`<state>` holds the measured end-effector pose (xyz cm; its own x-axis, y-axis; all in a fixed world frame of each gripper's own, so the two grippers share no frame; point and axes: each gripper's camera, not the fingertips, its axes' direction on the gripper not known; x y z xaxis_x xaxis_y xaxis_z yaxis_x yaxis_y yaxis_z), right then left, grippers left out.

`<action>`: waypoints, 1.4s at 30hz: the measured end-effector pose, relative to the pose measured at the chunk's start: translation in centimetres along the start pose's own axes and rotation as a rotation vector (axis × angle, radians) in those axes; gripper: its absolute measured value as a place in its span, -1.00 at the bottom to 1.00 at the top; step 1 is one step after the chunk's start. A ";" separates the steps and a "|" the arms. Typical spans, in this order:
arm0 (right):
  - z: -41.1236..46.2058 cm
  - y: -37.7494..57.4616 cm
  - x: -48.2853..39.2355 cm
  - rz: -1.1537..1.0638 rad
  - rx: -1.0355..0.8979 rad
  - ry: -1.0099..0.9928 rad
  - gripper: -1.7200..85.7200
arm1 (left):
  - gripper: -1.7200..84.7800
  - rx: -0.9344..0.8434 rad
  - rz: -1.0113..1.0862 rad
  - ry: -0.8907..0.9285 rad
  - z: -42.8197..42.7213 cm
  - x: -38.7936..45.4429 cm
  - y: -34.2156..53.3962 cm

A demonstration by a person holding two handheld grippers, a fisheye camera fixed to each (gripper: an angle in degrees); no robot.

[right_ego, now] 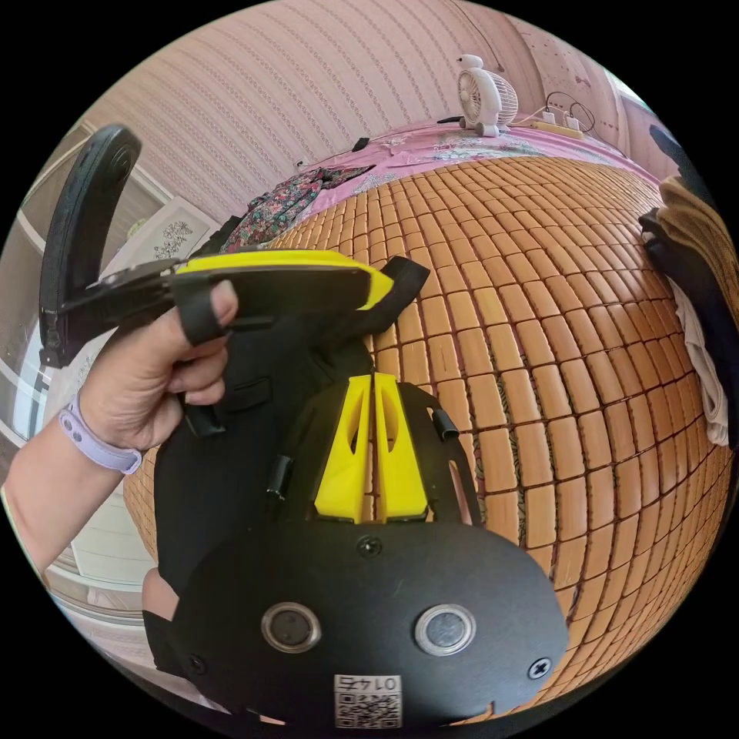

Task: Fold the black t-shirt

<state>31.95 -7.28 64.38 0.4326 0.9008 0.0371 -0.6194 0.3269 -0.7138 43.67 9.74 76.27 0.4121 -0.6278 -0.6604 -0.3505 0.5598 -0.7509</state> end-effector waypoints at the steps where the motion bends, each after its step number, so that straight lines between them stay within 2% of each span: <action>1: -0.2 0.1 0.0 0.000 0.000 -0.001 -0.94 | -0.90 0.010 0.007 -0.030 0.4 0.3 -0.3; 5: -0.9 0.3 0.6 0.029 0.004 -0.051 -0.94 | -0.96 -0.088 0.030 -0.159 4.5 0.7 -1.5; 8: -2.1 1.0 0.6 0.034 0.043 -0.065 -0.93 | -0.96 0.029 -0.058 -0.119 1.9 -2.1 -0.2; 10: -3.8 2.2 -0.8 -0.048 0.109 -0.059 -0.92 | -0.96 0.127 -0.152 -0.077 -1.5 -5.0 1.8; 12: -5.4 3.5 -2.6 -0.170 0.157 -0.076 -0.89 | -0.96 0.230 -0.226 -0.009 -6.0 -9.2 6.1; 16: -7.7 5.5 -4.7 -0.336 0.139 -0.125 -0.84 | -0.93 0.234 -0.223 -0.022 -10.0 -14.5 13.4; 21: -6.9 3.8 -5.0 -0.352 0.061 -0.096 -0.81 | -0.85 0.212 -0.377 -0.051 -15.3 -22.4 23.5; 27: -2.6 -2.5 -6.6 -0.325 0.011 -0.041 -0.80 | -0.80 0.231 -0.568 -0.170 -19.9 -30.8 31.2; 34: 1.9 -8.9 -8.5 -0.203 0.016 0.010 -0.78 | -0.81 0.290 -0.678 -0.152 -20.0 -37.6 32.1; 37: 3.5 -10.2 -9.9 -0.188 -0.046 0.062 -0.80 | -0.87 0.236 -0.728 -0.149 -18.9 -39.5 30.6; 39: 4.2 -10.7 -10.7 -0.193 -0.077 0.095 -0.83 | -0.92 0.130 -0.803 -0.069 -17.9 -41.6 29.8; 42: 4.2 -11.4 -11.1 -0.199 -0.092 0.078 -0.89 | -0.95 0.153 -0.849 -0.014 -19.3 -43.2 29.8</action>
<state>31.44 -19.83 74.99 0.5919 0.7951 0.1324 -0.4560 0.4657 -0.7584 -0.84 43.14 82.22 0.4939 -0.8605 0.1252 0.1980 -0.0289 -0.9798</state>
